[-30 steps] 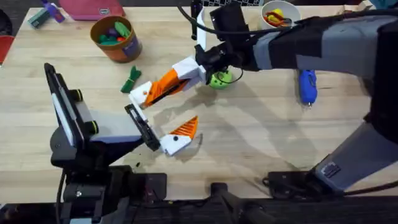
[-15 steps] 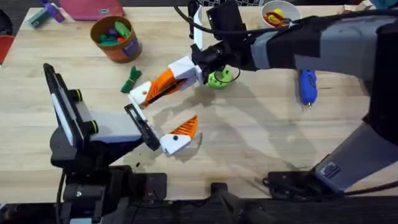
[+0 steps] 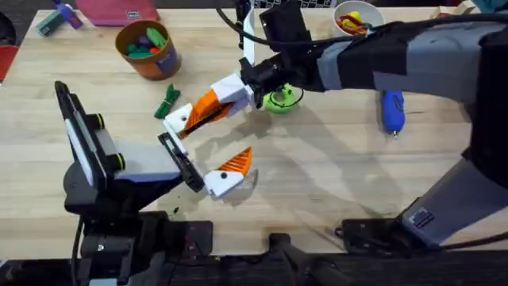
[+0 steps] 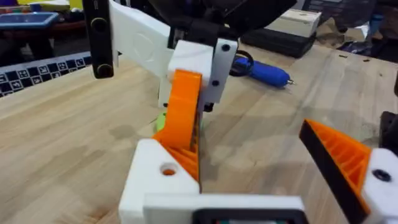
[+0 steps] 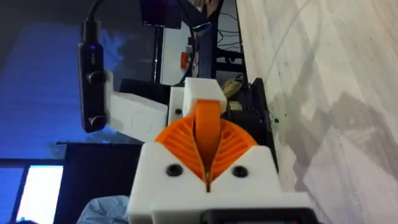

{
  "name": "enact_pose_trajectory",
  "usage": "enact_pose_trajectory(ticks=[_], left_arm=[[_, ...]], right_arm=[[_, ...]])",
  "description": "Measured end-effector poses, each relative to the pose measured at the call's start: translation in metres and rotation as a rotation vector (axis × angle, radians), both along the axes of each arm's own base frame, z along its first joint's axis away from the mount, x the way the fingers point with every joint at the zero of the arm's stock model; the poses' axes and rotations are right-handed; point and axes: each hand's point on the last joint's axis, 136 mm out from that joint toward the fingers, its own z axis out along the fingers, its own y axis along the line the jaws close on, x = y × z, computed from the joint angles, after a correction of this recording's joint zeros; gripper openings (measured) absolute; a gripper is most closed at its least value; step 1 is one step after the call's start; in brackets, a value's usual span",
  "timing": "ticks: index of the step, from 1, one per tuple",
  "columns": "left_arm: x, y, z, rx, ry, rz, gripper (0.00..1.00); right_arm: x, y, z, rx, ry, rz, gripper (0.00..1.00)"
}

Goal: Pick up the gripper from the table and insert it into the empty holder that is missing its gripper. Then pick up a screw, insert it into the mounting hole, and use the screwdriver to tighten it. Finally, clean up the table by picking up the vegetable and placing it into the bucket.

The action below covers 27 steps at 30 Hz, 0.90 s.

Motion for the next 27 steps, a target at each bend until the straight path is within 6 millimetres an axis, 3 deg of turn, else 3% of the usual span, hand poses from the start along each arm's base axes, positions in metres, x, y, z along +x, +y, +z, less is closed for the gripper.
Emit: enact_pose_trajectory(ticks=[13,19,21,27], left_arm=[[0.000,0.000,0.000,0.000,0.000,0.003,0.985],[-0.002,-0.002,0.000,-0.001,0.001,-0.016,0.985],[-0.003,-0.002,0.000,-0.001,0.001,-0.018,0.985],[-0.003,-0.002,0.000,-0.001,0.001,-0.017,0.986]], right_arm=[[0.000,0.000,0.000,-0.001,-0.002,-0.002,0.017],[-0.007,0.008,0.000,-0.005,-0.008,0.015,0.868],[-0.010,0.010,0.000,-0.004,-0.010,0.022,0.931],[-0.007,0.008,0.000,-0.008,-0.009,0.011,0.943]])
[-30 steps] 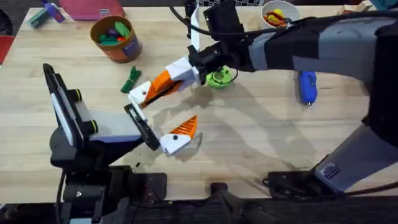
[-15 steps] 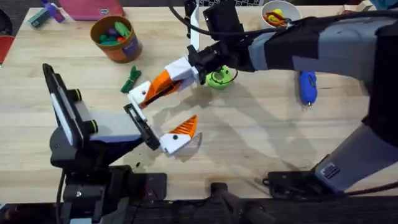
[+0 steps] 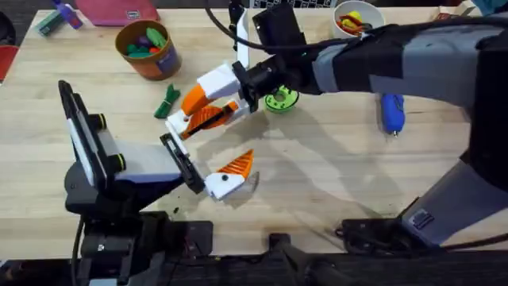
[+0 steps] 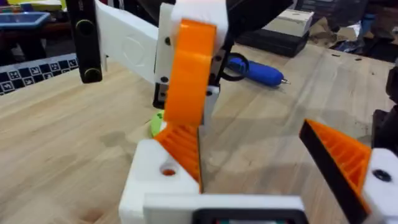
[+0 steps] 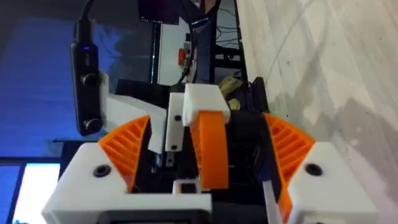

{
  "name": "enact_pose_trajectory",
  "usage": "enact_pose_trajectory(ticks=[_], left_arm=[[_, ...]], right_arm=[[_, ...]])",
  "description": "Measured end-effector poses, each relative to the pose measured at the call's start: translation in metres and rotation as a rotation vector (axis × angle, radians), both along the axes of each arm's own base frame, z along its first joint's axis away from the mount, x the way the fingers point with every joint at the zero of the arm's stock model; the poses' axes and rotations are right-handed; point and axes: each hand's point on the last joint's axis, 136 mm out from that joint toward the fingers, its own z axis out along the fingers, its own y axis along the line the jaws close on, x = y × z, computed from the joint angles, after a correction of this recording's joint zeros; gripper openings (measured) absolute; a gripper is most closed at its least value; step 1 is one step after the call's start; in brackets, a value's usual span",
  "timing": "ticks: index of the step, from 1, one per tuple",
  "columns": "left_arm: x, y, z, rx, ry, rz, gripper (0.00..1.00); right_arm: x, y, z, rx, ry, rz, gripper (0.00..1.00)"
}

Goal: Pick up the gripper from the table and insert it into the empty holder that is missing its gripper. Then pick up a screw, insert it into the mounting hole, and use the screwdriver to tighten it. Finally, clean up the table by picking up the vegetable and placing it into the bucket.

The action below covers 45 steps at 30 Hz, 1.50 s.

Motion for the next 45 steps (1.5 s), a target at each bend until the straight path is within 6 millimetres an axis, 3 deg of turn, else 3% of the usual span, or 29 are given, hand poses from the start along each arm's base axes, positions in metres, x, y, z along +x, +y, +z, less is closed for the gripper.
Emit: enact_pose_trajectory(ticks=[7,13,14,15,19,28,35,45], left_arm=[[0.000,0.000,0.000,0.000,0.000,0.000,0.986],[0.000,0.000,0.000,0.000,0.000,0.000,0.985],[0.000,0.000,0.000,0.000,0.000,0.000,0.985],[0.000,0.000,0.000,0.000,0.000,0.000,0.985],[0.000,0.000,0.000,0.000,0.000,0.000,0.985],[0.000,0.000,0.000,0.000,0.000,0.000,0.985],[0.000,0.000,0.000,0.000,0.000,0.000,0.985],[0.000,0.000,0.000,0.000,0.000,0.000,0.985]], right_arm=[[0.020,-0.021,-0.001,-0.060,0.003,-0.095,0.944],[0.041,-0.066,0.028,-0.158,-0.132,-0.281,0.946],[0.048,-0.092,0.033,-0.262,-0.185,-0.366,0.946],[0.049,-0.100,0.033,-0.312,-0.200,-0.388,0.946],[0.051,-0.128,0.027,-0.536,-0.258,-0.427,0.946],[0.073,-0.185,0.036,-0.935,-0.490,-0.524,0.947],[0.086,-0.205,0.038,-1.036,-0.587,-0.555,0.945],[0.086,-0.212,0.033,-1.074,-0.674,-0.465,0.940]])
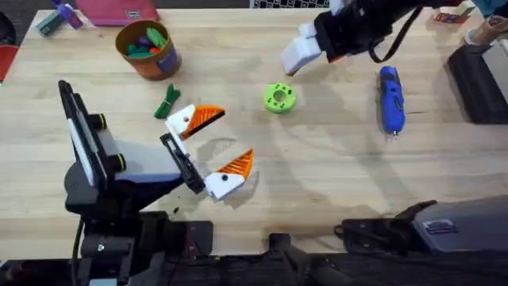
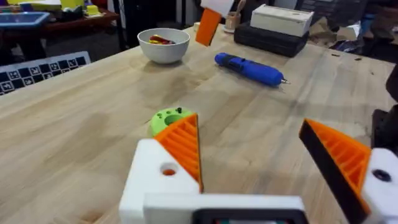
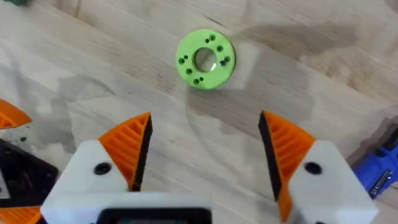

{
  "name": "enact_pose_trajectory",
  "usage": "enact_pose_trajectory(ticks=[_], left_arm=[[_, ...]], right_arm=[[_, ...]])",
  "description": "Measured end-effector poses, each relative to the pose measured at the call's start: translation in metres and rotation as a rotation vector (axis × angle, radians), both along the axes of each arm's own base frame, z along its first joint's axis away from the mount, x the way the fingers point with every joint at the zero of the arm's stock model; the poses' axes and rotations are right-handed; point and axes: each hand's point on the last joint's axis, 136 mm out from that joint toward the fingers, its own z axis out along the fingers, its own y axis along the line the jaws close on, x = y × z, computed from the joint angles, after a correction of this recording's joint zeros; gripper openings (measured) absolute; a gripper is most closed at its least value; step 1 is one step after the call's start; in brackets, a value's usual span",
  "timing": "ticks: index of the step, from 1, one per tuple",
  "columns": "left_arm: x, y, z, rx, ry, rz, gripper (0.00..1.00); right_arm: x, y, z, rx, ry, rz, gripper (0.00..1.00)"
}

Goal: Pick up the gripper from the table and insert it into the empty holder that is missing its gripper. Then pick up a screw, insert it into the mounting hole, and use the screwdriver to tighten it. Finally, clean up the table by picking up the vegetable and placing it into the bucket.

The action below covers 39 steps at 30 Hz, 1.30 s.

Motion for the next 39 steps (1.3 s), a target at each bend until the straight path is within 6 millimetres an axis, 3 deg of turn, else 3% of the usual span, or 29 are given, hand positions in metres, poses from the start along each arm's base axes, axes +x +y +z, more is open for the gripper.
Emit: enact_pose_trajectory(ticks=[12,16,23,39], left_arm=[[0.000,0.000,0.000,0.000,0.000,0.000,0.985],[0.000,0.000,0.000,0.000,0.000,0.000,0.985],[0.000,0.000,0.000,0.000,0.000,0.000,0.985],[0.000,0.000,0.000,0.000,0.000,0.000,0.985]], right_arm=[[0.025,0.003,-0.040,-0.146,0.090,0.034,0.865],[0.030,0.005,-0.063,-0.179,0.132,0.041,0.752],[0.036,0.008,-0.096,-0.212,0.190,0.045,0.670],[0.043,0.017,-0.139,-0.251,0.238,0.062,0.540]])
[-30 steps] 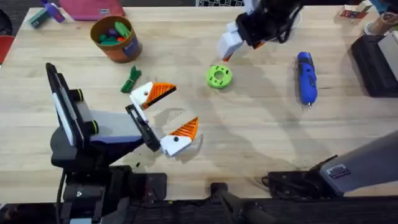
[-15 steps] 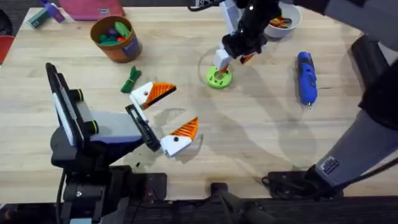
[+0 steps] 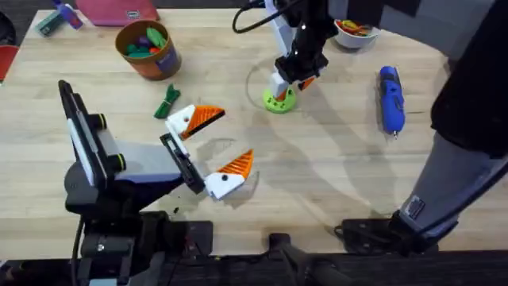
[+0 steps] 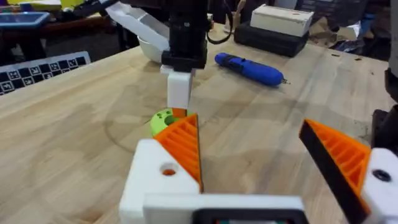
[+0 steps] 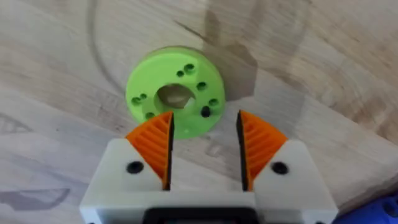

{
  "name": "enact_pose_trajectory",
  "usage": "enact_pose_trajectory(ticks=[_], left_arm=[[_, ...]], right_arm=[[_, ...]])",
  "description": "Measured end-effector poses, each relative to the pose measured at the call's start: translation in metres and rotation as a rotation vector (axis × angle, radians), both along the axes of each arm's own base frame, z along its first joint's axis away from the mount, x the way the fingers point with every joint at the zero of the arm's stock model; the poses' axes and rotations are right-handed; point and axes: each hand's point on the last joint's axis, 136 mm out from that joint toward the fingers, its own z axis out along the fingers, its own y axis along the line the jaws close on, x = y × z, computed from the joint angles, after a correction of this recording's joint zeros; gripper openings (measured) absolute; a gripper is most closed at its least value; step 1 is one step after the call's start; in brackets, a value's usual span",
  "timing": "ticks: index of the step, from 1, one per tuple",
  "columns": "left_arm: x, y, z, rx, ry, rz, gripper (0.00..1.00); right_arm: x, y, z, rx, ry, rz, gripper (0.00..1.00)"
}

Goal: Pick up the gripper from the table and insert it into the empty holder that is missing its gripper. Then pick up a screw, insert it into the mounting hole, and use the screwdriver to tighten it. Finally, clean up the table by picking up the vegetable and placing it into the bucket.

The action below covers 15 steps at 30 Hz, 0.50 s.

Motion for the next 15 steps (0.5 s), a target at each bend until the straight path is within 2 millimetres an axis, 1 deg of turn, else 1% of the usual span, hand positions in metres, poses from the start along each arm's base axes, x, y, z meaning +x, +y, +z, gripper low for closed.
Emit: enact_pose_trajectory(ticks=[6,11,15], left_arm=[[0.0000,0.0000,0.0000,0.000,0.000,0.000,0.985],[0.0000,0.0000,0.0000,0.000,0.000,0.000,0.985],[0.0000,0.0000,0.0000,0.000,0.000,0.000,0.985]], right_arm=[[0.0051,-0.0030,-0.0041,-0.025,-0.017,-0.004,0.464],[0.0065,-0.0026,-0.0039,-0.028,-0.025,-0.004,0.369],[0.0054,0.0009,-0.0039,-0.027,-0.028,0.005,0.343]])
